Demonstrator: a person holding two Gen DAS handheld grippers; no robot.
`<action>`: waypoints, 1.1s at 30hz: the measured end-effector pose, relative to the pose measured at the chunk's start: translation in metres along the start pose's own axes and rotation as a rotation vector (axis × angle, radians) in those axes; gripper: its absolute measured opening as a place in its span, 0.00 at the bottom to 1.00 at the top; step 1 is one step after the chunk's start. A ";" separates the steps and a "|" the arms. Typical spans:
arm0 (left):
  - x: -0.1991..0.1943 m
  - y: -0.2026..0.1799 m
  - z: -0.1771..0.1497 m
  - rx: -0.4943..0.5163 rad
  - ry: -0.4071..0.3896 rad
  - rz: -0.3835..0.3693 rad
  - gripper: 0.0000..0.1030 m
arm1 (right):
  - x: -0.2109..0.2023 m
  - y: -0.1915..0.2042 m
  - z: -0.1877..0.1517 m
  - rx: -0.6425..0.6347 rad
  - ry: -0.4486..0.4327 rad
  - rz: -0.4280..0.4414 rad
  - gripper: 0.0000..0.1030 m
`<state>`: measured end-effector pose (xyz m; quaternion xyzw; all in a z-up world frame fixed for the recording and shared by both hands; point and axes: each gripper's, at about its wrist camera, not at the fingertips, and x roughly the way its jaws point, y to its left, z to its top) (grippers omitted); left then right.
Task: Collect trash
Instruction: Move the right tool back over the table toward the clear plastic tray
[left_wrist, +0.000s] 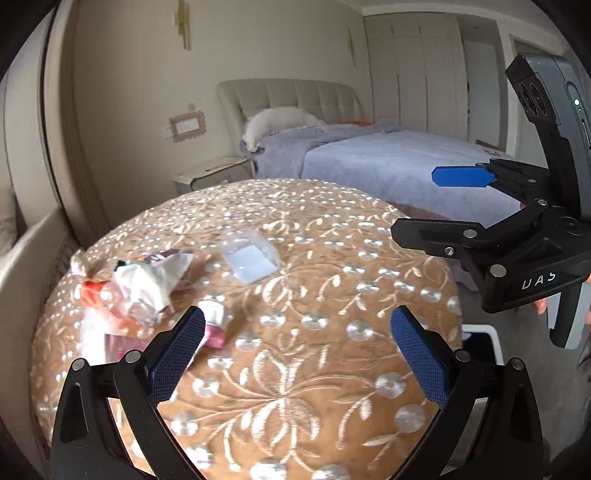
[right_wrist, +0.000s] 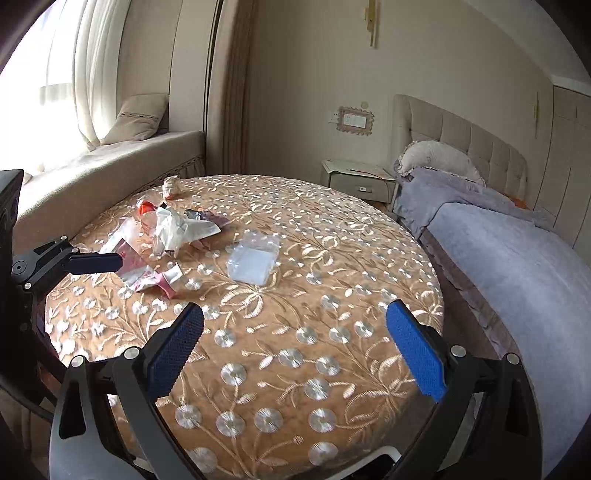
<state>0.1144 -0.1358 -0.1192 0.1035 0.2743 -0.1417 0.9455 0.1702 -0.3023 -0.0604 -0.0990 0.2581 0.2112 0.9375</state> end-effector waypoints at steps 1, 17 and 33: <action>-0.003 0.009 -0.001 -0.008 -0.001 0.020 0.95 | 0.004 0.005 0.005 -0.005 -0.002 0.009 0.96; -0.029 0.182 -0.067 -0.430 0.087 0.543 0.95 | 0.077 0.095 0.046 -0.115 0.057 0.158 0.96; -0.001 0.243 -0.090 -0.597 0.209 0.611 0.95 | 0.127 0.104 0.042 -0.120 0.149 0.202 0.96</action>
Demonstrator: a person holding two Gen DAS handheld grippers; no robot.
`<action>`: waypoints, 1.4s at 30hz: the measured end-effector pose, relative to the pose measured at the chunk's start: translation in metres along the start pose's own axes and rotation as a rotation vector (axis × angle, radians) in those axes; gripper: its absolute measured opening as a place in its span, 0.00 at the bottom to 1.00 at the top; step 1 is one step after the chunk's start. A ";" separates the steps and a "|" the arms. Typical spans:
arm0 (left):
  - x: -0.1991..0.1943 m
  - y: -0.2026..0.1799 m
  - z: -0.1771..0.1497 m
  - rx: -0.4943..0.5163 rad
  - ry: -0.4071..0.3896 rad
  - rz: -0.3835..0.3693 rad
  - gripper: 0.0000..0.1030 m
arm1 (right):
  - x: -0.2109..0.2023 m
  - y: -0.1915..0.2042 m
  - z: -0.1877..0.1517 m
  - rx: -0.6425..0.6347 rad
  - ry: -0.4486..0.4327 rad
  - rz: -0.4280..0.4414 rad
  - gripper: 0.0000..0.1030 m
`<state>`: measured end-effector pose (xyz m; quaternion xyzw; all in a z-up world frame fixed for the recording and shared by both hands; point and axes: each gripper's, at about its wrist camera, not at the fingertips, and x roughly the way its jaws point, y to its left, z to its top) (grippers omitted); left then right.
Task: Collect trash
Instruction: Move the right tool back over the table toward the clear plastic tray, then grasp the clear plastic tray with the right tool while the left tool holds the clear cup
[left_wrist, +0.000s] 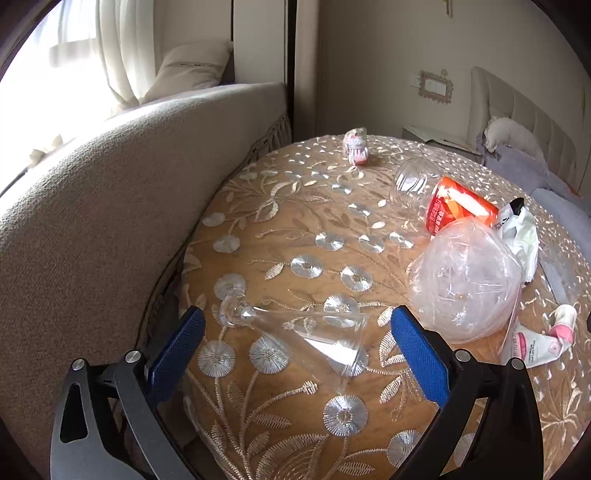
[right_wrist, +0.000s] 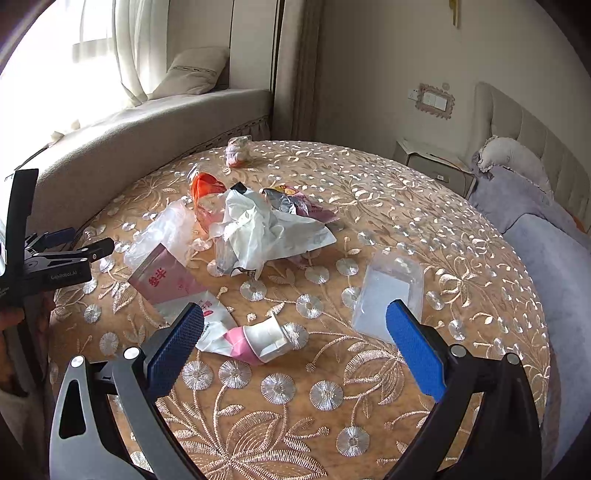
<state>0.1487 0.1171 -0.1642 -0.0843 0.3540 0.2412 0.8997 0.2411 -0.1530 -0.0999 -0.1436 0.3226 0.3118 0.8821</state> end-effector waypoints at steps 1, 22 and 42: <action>0.003 -0.003 0.000 0.007 0.007 0.001 0.95 | 0.003 -0.001 -0.001 0.003 0.004 0.004 0.96; -0.012 -0.006 0.004 0.043 -0.019 -0.062 0.47 | 0.010 -0.025 -0.005 0.057 -0.001 0.058 0.96; -0.040 -0.056 0.031 0.161 -0.124 -0.181 0.47 | 0.070 -0.073 -0.002 0.220 0.148 -0.059 0.74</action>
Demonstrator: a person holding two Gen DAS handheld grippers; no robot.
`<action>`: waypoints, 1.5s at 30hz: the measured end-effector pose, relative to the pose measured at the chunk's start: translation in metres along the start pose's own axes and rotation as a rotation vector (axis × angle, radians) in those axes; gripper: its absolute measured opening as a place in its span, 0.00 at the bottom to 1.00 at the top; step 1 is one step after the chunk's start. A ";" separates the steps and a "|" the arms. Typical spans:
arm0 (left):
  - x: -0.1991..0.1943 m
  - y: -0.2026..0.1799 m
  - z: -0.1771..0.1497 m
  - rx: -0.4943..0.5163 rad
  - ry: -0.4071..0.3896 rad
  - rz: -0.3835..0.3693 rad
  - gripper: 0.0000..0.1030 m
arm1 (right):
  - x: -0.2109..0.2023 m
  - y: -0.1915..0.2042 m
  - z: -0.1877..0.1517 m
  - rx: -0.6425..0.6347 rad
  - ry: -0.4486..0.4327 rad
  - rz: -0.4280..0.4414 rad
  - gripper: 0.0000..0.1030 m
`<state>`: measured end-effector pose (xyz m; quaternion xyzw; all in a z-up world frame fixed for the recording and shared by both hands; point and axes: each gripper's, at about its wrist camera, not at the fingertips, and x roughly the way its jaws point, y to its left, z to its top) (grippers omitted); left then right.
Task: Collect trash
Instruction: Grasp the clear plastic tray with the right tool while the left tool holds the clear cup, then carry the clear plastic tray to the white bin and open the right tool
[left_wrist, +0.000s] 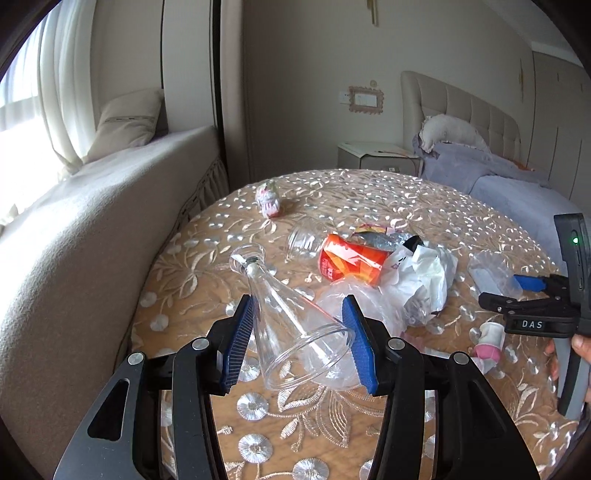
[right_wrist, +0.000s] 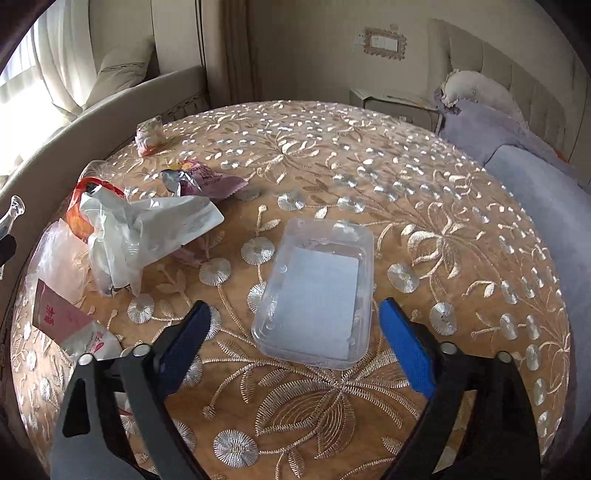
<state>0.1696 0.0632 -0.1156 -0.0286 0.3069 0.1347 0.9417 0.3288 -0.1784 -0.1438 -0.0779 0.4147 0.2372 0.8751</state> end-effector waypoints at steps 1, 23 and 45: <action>0.000 0.000 0.000 -0.002 -0.001 -0.005 0.47 | 0.003 -0.003 0.000 0.017 0.015 0.015 0.59; -0.061 -0.097 -0.013 0.129 -0.092 -0.205 0.47 | -0.166 -0.006 -0.063 -0.048 -0.261 -0.006 0.59; -0.103 -0.320 -0.100 0.461 0.010 -0.637 0.48 | -0.262 -0.093 -0.215 0.187 -0.247 -0.265 0.59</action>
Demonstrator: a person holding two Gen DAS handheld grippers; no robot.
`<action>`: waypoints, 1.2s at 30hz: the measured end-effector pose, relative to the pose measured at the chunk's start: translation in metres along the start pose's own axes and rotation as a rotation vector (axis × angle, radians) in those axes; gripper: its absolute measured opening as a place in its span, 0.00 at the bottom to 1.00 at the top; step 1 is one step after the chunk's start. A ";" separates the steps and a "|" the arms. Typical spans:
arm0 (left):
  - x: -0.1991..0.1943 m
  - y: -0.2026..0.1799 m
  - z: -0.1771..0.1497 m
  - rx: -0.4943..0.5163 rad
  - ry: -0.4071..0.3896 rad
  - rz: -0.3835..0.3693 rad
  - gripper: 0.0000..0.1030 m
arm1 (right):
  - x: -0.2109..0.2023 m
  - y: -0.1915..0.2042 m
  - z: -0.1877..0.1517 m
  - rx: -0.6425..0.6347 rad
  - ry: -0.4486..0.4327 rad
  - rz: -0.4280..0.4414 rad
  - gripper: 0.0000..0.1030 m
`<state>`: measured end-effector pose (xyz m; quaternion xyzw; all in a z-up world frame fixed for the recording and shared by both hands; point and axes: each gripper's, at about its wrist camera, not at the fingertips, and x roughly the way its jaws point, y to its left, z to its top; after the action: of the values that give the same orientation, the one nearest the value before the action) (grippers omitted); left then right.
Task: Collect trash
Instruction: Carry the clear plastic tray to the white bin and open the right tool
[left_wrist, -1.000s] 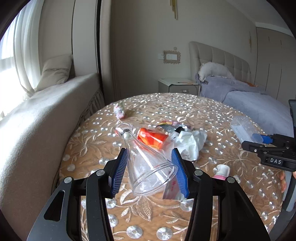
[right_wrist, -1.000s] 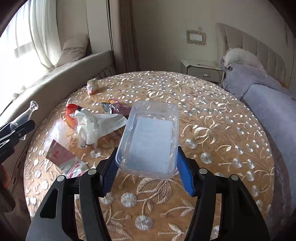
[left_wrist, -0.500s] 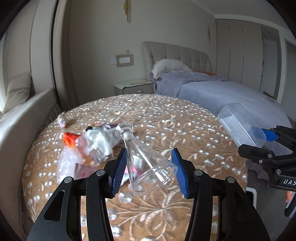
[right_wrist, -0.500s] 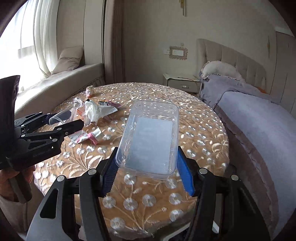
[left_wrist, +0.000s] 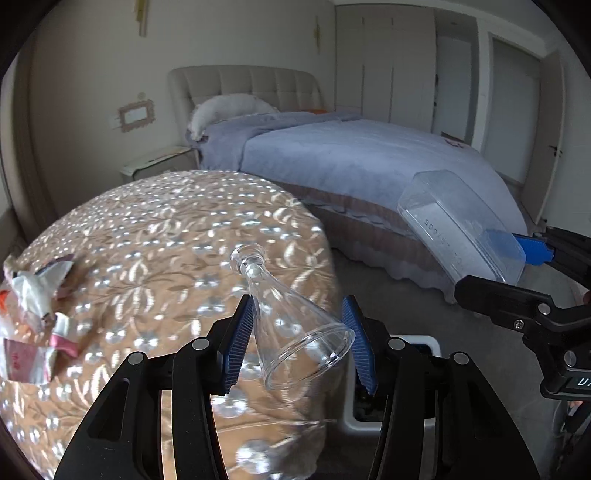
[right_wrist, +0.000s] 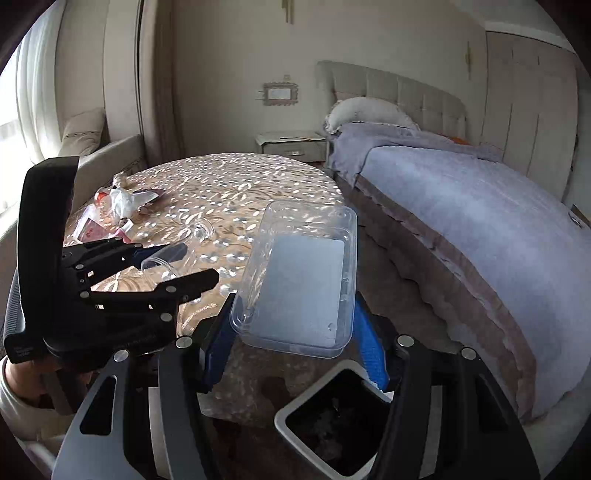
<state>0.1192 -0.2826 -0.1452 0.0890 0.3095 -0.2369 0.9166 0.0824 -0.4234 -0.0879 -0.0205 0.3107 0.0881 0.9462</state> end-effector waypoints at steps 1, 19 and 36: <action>0.006 -0.009 0.001 0.013 0.007 -0.019 0.48 | -0.002 -0.007 -0.004 0.010 0.003 -0.013 0.59; 0.110 -0.120 -0.038 0.192 0.202 -0.226 0.48 | 0.034 -0.091 -0.073 0.168 0.159 -0.085 0.59; 0.160 -0.145 -0.063 0.309 0.319 -0.208 0.95 | 0.100 -0.119 -0.117 0.239 0.340 -0.030 0.59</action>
<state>0.1267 -0.4505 -0.2953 0.2323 0.4179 -0.3577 0.8022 0.1150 -0.5363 -0.2434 0.0726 0.4739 0.0319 0.8770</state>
